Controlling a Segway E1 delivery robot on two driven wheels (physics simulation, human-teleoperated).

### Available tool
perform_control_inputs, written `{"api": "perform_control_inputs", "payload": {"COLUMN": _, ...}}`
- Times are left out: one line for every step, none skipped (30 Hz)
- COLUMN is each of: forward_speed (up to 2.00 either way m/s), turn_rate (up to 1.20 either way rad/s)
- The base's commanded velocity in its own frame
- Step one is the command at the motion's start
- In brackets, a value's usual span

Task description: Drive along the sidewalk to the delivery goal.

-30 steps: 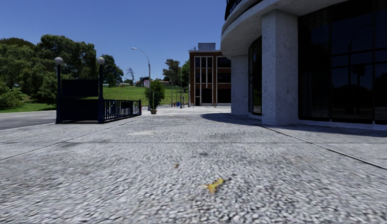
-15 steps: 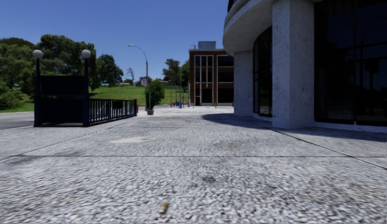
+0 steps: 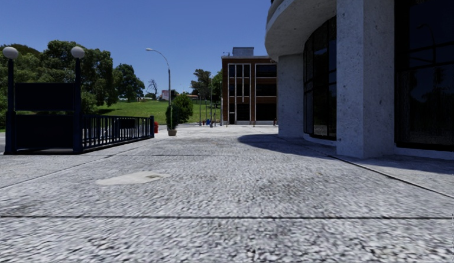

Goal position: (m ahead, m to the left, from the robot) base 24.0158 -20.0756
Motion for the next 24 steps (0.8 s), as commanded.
{"api": "perform_control_inputs", "payload": {"forward_speed": 2.0, "turn_rate": 0.0}}
{"api": "perform_control_inputs", "payload": {"forward_speed": 2.0, "turn_rate": 0.0}}
{"api": "perform_control_inputs", "payload": {"forward_speed": 2.0, "turn_rate": 0.0}}
{"api": "perform_control_inputs", "payload": {"forward_speed": 2.0, "turn_rate": 0.0}}
{"api": "perform_control_inputs", "payload": {"forward_speed": 2.0, "turn_rate": 0.0}}
{"api": "perform_control_inputs", "payload": {"forward_speed": 2.0, "turn_rate": 0.0}}
{"api": "perform_control_inputs", "payload": {"forward_speed": 2.0, "turn_rate": 0.0}}
{"api": "perform_control_inputs", "payload": {"forward_speed": 2.0, "turn_rate": 0.0}}
{"api": "perform_control_inputs", "payload": {"forward_speed": 2.0, "turn_rate": 0.0}}
{"api": "perform_control_inputs", "payload": {"forward_speed": 2.0, "turn_rate": 0.0}}
{"api": "perform_control_inputs", "payload": {"forward_speed": 2.0, "turn_rate": 0.0}}
{"api": "perform_control_inputs", "payload": {"forward_speed": 2.0, "turn_rate": 0.0}}
{"api": "perform_control_inputs", "payload": {"forward_speed": 2.0, "turn_rate": 0.0}}
{"api": "perform_control_inputs", "payload": {"forward_speed": 2.0, "turn_rate": 0.0}}
{"api": "perform_control_inputs", "payload": {"forward_speed": 2.0, "turn_rate": 0.0}}
{"api": "perform_control_inputs", "payload": {"forward_speed": 2.0, "turn_rate": 0.0}}
{"api": "perform_control_inputs", "payload": {"forward_speed": 2.0, "turn_rate": 0.0}}
{"api": "perform_control_inputs", "payload": {"forward_speed": 2.0, "turn_rate": 0.0}}
{"api": "perform_control_inputs", "payload": {"forward_speed": 2.0, "turn_rate": 0.0}}
{"api": "perform_control_inputs", "payload": {"forward_speed": 2.0, "turn_rate": 0.0}}
{"api": "perform_control_inputs", "payload": {"forward_speed": 2.0, "turn_rate": 0.0}}
{"api": "perform_control_inputs", "payload": {"forward_speed": 2.0, "turn_rate": 0.0}}
{"api": "perform_control_inputs", "payload": {"forward_speed": 2.0, "turn_rate": 0.0}}
{"api": "perform_control_inputs", "payload": {"forward_speed": 2.0, "turn_rate": 0.0}}
